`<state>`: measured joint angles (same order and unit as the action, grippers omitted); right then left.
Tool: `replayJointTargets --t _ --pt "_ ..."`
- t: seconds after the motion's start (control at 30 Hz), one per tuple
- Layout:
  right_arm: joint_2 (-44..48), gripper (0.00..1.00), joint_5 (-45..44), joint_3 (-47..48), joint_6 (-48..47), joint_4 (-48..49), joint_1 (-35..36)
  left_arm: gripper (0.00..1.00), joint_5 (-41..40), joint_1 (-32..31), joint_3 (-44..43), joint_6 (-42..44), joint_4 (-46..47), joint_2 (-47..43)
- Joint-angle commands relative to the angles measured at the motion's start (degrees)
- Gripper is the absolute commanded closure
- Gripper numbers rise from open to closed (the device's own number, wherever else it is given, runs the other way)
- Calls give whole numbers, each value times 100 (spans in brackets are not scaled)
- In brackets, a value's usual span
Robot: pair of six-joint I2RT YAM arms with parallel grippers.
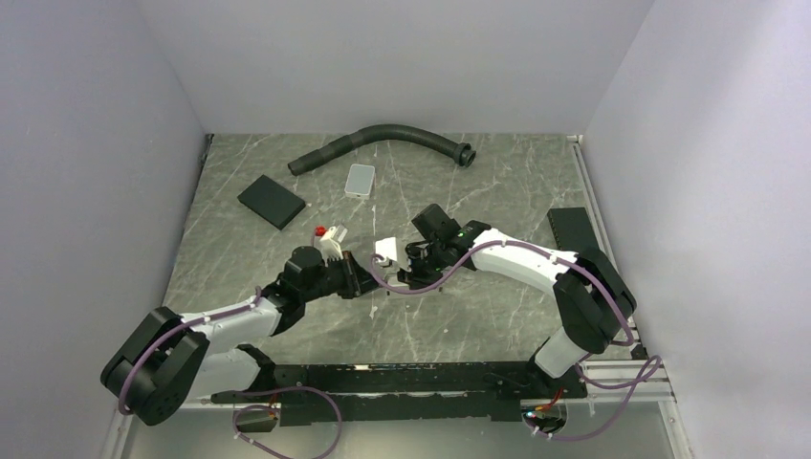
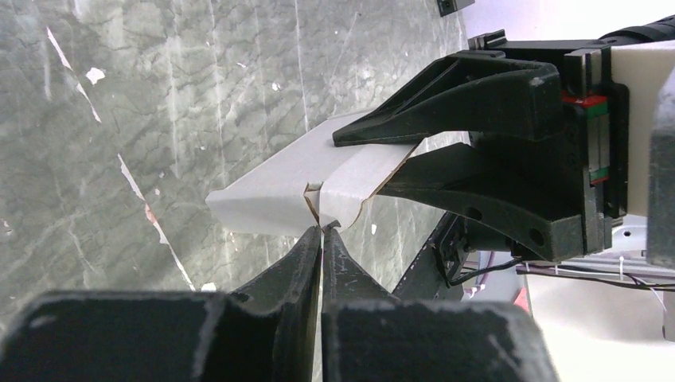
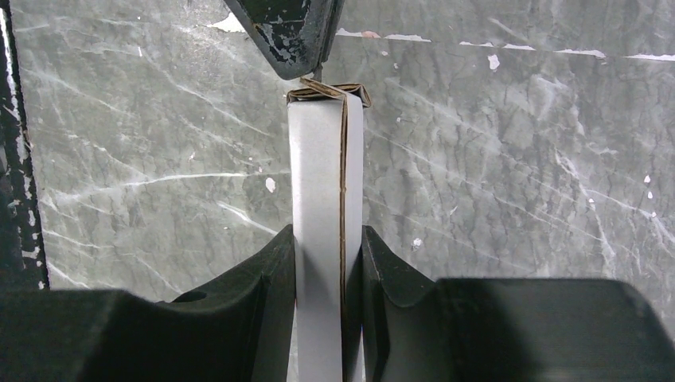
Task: Fold the paper box
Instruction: Close the paper box at the center of the board.
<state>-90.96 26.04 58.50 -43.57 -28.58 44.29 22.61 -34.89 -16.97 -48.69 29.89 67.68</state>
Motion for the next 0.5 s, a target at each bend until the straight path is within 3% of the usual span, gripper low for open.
replayJointTargets --t 0.0,0.23,0.47 --pt "-102 92 -379 -102 -199 327 27 90 32 57 10 182 22 -132" --pt "-115 92 -390 -102 -226 309 25 90 111 95 -12 189 51 -93" --pt "-140 90 -441 -102 -226 318 22 90 -42 157 -88 470 -793 -610"
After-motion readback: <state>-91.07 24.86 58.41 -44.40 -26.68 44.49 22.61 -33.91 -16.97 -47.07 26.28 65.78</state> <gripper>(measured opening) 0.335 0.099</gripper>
